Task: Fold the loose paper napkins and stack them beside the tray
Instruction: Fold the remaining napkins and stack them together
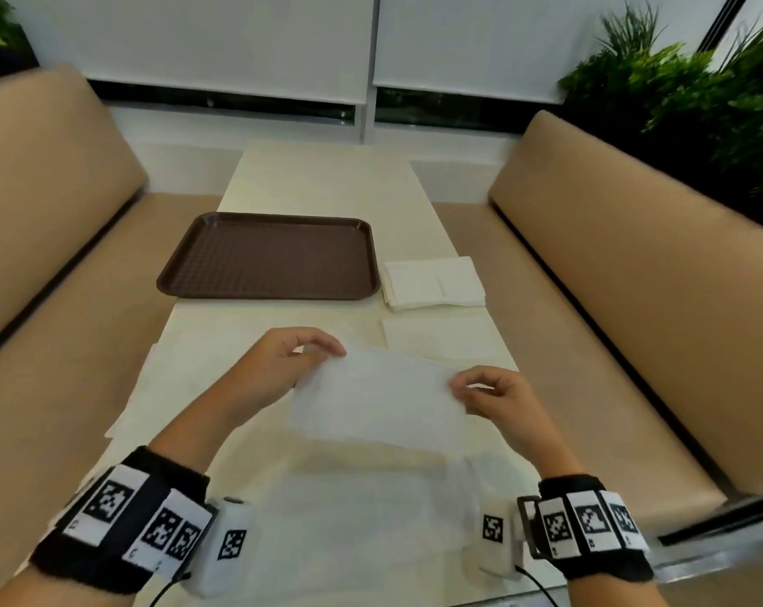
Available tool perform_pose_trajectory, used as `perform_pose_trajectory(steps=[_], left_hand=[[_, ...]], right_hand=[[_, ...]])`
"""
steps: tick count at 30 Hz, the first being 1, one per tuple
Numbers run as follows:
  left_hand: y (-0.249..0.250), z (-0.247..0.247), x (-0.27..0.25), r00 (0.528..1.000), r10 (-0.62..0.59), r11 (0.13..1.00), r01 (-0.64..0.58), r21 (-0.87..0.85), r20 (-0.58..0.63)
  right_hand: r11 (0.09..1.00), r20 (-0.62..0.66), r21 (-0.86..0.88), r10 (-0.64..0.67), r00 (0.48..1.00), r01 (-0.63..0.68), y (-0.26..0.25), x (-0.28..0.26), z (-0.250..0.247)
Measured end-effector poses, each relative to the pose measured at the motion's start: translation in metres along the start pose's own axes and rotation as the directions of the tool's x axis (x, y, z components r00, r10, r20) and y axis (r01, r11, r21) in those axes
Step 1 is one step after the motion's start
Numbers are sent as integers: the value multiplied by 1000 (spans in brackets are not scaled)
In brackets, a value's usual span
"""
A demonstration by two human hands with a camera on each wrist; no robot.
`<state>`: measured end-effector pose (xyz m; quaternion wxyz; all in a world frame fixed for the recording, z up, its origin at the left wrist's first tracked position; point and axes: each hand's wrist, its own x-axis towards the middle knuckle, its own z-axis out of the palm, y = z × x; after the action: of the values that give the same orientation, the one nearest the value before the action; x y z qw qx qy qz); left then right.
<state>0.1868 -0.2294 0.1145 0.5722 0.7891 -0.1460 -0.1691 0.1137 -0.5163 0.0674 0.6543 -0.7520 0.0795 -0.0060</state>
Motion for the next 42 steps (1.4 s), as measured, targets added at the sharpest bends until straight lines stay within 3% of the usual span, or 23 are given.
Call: perform_pose_trajectory(steps=[3,8,10,14,18,21,26,31,33,35,38,40,42], left_hand=[[-12,22,39,991,-96,992,102,-70,89],[-17,66,125,990,-65,995,55,-80,-129],[-21,79,155,983,-107,994,100,-53,-148],[-37,102,195,980,-178,973,188,131,-85],[-52,117,204,946,-314,846,317,429,-81],[-57,122,202,964,-241,775,259,577,-110],[-57,122,200,975,-221,726,183,663,-27],[-39,90,177,995,-74,882,94,461,-62],[-32,64,148,998,5,950,13,312,-58],[-30,36,107,998,40,977,-31,213,-38],[-38,1,34,997,34,985,-21,172,-70],[-50,-15,-14,994,7,988,10,153,-109],[-67,-27,-58,987,-34,989,55,136,-156]], right_hand=[[997,-117,1,71,991,-72,8,32,-20],[968,-244,-197,103,964,-154,2,105,-46],[901,-318,-393,54,946,-184,5,134,-51],[720,-301,-651,45,952,-240,25,167,-54],[578,-272,-764,115,955,-287,42,176,-54],[522,-294,-784,164,942,-336,49,178,-47],[539,-296,-771,168,940,-339,50,168,-39],[333,-319,-881,105,942,-336,32,160,-38],[409,-252,-879,42,967,-246,20,148,-23],[494,-41,-868,49,998,-60,7,129,3],[494,313,-848,176,933,191,0,95,55],[465,379,-852,229,897,242,3,80,87],[387,360,-888,245,900,249,6,71,111]])
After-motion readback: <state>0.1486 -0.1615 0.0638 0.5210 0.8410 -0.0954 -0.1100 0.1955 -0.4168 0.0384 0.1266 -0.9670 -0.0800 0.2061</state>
